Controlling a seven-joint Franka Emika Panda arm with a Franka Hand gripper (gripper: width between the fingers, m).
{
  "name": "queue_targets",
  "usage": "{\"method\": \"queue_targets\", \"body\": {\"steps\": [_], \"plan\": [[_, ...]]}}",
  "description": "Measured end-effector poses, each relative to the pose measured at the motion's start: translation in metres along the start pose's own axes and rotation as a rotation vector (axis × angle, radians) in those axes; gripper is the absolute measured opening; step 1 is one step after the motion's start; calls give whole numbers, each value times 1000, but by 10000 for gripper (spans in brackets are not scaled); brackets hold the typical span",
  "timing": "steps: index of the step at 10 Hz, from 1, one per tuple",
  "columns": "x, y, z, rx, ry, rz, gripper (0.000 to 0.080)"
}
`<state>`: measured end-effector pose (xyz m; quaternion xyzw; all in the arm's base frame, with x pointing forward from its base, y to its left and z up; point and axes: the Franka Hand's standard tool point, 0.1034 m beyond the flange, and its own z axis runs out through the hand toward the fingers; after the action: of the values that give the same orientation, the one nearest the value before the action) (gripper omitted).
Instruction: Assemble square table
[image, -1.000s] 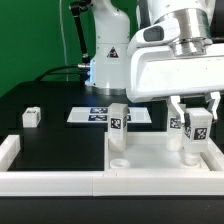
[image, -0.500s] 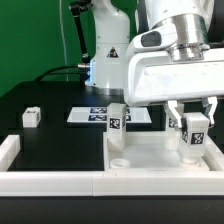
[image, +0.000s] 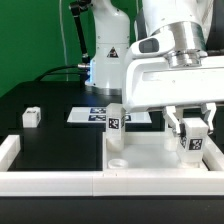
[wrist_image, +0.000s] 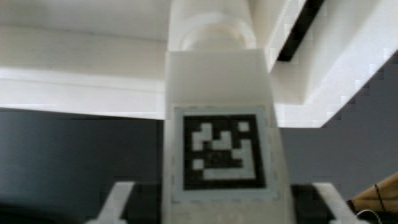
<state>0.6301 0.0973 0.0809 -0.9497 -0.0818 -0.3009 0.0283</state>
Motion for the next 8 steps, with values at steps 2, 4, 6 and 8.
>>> {"method": "queue_targets", "body": {"steps": [2, 4, 6, 8], "plan": [[0, 0, 0, 0, 1, 0, 290], [-1, 0, 0, 0, 0, 0, 574], [-1, 0, 1, 0, 0, 0, 634], [-1, 0, 1, 0, -1, 0, 645]]}}
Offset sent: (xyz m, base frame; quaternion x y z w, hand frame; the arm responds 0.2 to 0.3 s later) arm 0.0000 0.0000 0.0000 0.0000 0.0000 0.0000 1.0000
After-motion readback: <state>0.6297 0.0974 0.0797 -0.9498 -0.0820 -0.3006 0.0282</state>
